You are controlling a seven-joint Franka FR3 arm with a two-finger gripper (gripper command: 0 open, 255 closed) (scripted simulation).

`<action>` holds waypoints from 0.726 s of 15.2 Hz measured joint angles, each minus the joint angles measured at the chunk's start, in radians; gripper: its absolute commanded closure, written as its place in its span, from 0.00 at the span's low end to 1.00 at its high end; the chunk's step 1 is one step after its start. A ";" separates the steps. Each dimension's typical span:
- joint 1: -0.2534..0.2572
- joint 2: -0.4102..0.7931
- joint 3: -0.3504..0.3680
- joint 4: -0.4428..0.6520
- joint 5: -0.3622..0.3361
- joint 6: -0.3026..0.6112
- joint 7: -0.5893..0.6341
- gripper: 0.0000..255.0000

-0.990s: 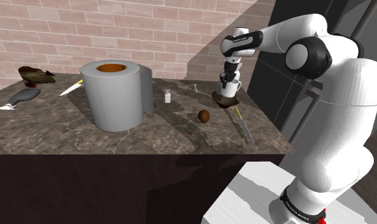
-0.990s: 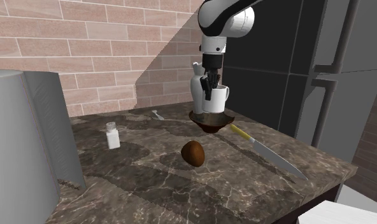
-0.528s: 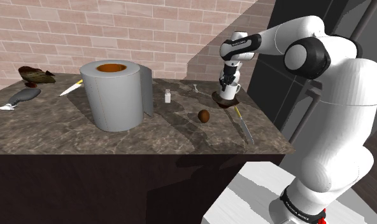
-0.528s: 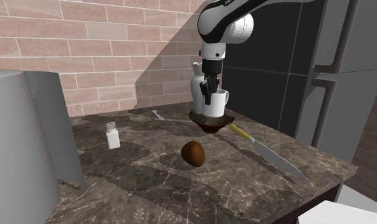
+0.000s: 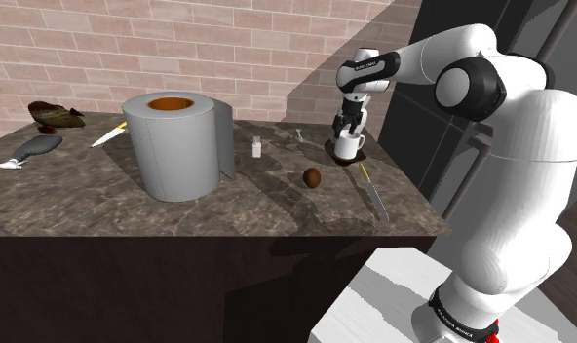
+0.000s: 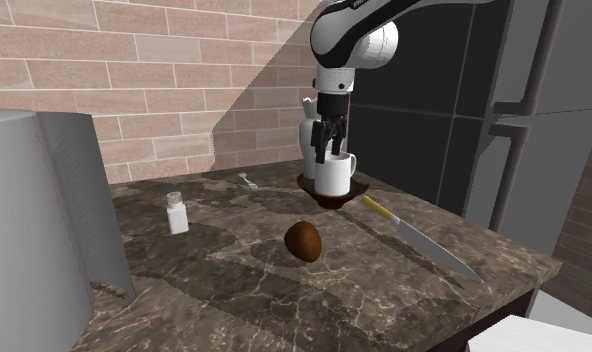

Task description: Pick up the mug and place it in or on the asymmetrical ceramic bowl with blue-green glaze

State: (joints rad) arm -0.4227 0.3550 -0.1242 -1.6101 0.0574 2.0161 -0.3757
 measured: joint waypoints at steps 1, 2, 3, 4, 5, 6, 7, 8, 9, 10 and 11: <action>0.000 0.000 0.000 0.000 0.000 0.000 0.000 0.00; -0.001 -0.002 -0.001 0.013 0.000 -0.015 -0.001 0.00; -0.001 -0.010 -0.001 0.025 -0.001 -0.034 0.000 0.00; 0.000 -0.012 -0.001 0.047 -0.003 -0.058 0.003 0.00; -0.001 -0.020 -0.002 0.066 -0.004 -0.085 0.002 0.00; -0.001 -0.025 -0.002 0.074 -0.005 -0.097 0.003 0.00; -0.001 -0.028 -0.002 0.078 -0.005 -0.105 0.003 0.00; -0.001 -0.029 -0.002 0.081 -0.005 -0.109 0.003 0.00; 0.000 -0.030 -0.002 0.082 -0.005 -0.111 0.004 0.00; -0.001 -0.030 -0.002 0.083 -0.005 -0.112 0.004 0.00; 0.000 -0.030 -0.002 0.083 -0.005 -0.113 0.004 0.00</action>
State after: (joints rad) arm -0.4232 0.3247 -0.1265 -1.5271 0.0521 1.9032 -0.3720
